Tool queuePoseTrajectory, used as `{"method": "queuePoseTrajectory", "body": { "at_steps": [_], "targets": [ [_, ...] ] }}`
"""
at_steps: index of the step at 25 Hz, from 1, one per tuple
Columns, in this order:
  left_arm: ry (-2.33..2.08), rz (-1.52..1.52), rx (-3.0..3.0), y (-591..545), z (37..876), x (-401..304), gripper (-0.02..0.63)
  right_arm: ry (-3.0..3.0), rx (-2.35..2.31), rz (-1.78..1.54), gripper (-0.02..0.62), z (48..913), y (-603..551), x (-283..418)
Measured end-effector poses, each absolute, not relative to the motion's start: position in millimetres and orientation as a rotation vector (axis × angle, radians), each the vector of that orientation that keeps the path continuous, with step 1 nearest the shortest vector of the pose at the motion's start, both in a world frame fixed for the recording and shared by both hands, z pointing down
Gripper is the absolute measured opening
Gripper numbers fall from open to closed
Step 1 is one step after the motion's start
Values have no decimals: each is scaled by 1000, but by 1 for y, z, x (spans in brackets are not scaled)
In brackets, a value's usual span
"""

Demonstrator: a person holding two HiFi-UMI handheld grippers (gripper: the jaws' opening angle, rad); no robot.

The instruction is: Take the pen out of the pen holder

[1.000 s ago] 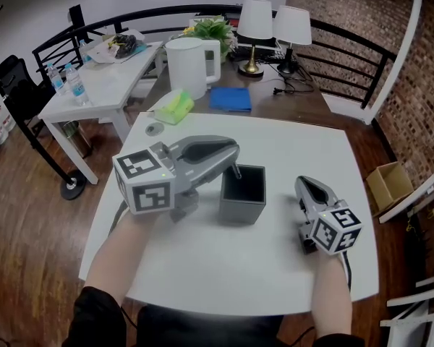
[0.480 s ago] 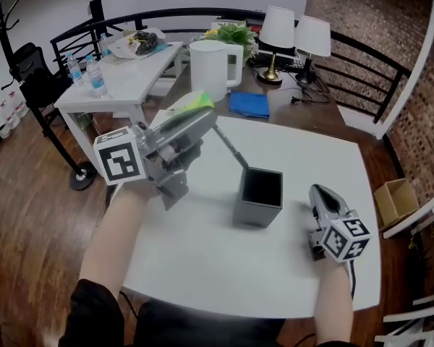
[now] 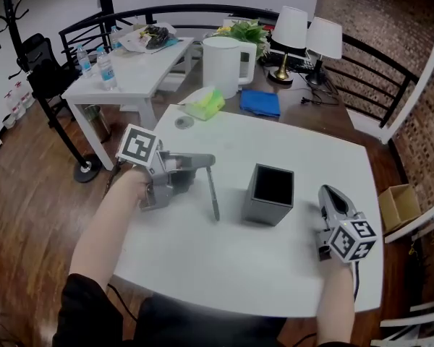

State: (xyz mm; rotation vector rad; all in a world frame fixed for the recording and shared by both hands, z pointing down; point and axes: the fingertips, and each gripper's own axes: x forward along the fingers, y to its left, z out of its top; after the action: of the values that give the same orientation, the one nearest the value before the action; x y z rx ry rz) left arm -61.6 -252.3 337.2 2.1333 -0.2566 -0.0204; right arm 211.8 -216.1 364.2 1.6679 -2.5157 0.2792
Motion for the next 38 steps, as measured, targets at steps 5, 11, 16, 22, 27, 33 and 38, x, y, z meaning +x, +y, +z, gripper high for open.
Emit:
{"method": "queuePoseTrajectory", "body": {
  "at_steps": [5, 11, 16, 22, 27, 33, 38],
  "targets": [
    [-362, 299, 2199, -251, 380, -48, 41, -2514, 1675, 261, 14, 361, -218, 211],
    [-598, 467, 2275, -275, 402, -47, 201, -2512, 1680, 283, 14, 365, -216, 213],
    [-754, 439, 2388, -288, 400, -44, 222, -2512, 1679, 278, 14, 365, -216, 213],
    [-999, 262, 2588, -284, 370, -62, 214, -2515, 1666, 267, 14, 362, -215, 210],
    [-1098, 146, 2833, -274, 347, -79, 117, -2517, 1673, 278, 14, 363, -216, 211],
    [-1208, 22, 2740, -275, 347, -100, 2, -2527, 1655, 277, 14, 363, -215, 210],
    [-1310, 144, 2683, -278, 363, -106, 2, -2548, 1622, 276, 12, 364, -213, 205]
  ]
}}
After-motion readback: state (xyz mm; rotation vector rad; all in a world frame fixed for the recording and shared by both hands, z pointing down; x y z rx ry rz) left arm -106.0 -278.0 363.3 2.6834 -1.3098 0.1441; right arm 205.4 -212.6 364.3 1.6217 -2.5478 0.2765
